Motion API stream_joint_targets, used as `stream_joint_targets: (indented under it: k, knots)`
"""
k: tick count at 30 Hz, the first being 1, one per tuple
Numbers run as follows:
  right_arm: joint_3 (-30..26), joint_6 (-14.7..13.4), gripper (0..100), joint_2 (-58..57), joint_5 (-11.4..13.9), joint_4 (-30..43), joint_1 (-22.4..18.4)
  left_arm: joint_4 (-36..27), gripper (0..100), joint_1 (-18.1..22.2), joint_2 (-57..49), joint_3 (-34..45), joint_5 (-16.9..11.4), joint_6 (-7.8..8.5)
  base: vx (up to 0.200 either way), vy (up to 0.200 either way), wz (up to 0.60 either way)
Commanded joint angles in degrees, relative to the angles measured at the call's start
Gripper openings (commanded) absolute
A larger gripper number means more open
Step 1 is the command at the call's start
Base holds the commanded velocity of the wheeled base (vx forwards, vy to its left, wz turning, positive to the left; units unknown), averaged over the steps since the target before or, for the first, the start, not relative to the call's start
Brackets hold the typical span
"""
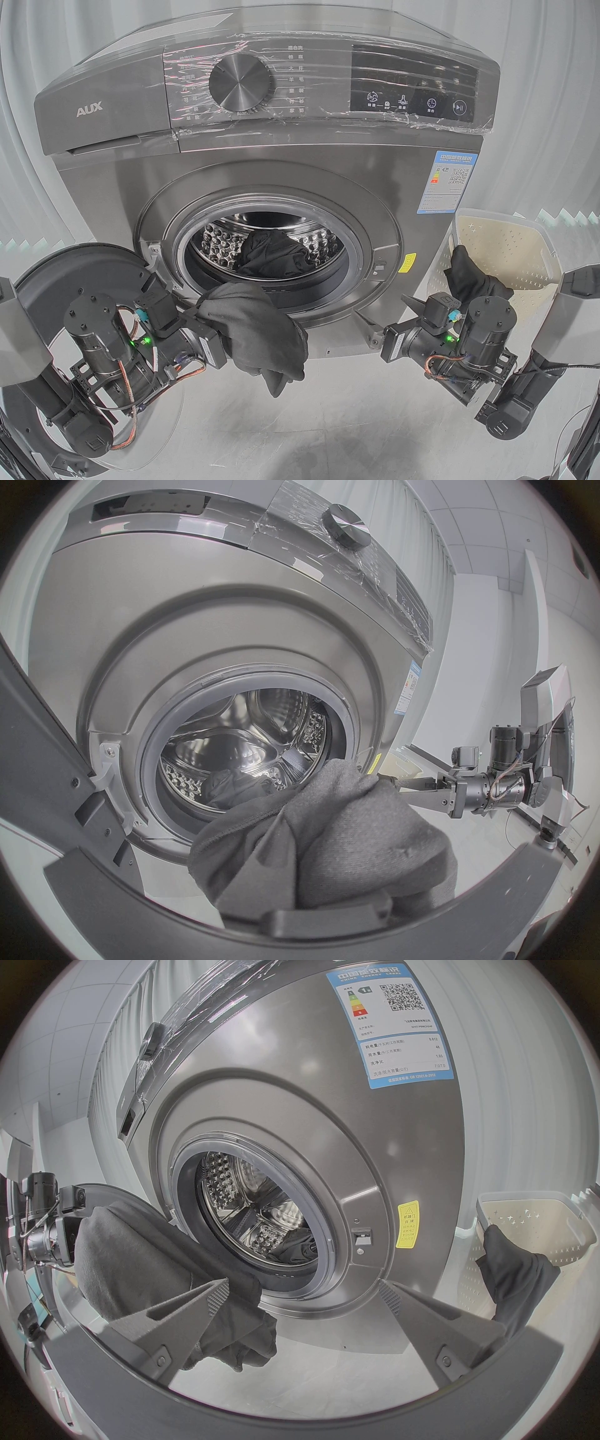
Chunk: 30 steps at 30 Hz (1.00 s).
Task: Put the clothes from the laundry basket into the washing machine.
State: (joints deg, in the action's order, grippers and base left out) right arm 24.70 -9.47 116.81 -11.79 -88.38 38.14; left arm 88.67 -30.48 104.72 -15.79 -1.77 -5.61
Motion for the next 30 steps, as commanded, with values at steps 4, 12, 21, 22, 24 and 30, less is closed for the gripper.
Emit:
stream_joint_targets:
  k: [4,12,21,22,24,30]
  knots:
    - [0.0,0.0,100,0.2,0.0,0.0,0.5,0.1,0,-1.6,1.1,-0.9,0.0,-0.02,0.000,0.000,0.00]
    - [0.0,-0.1,100,-0.2,-1.1,0.0,1.4,0.1,0,-3.8,3.2,-2.9,0.0,-0.54,0.000,0.000,0.00]
    - [0.0,-0.1,100,0.0,-1.0,0.0,1.6,0.0,0,-0.8,11.4,-14.3,0.6,-0.81,0.000,0.000,0.00]
    - [0.0,-0.1,100,0.0,-1.0,0.0,1.5,0.0,0,-0.5,12.4,-15.4,0.7,-0.90,0.000,0.000,0.00]
    - [0.0,-0.1,100,0.0,-1.0,0.0,1.5,0.0,0,0.2,14.1,-17.3,1.2,-0.63,0.000,0.000,0.00]
    - [0.0,-0.1,100,0.0,-1.1,0.0,2.1,0.0,0,0.8,17.6,-19.9,0.6,-0.81,0.000,0.000,0.00]
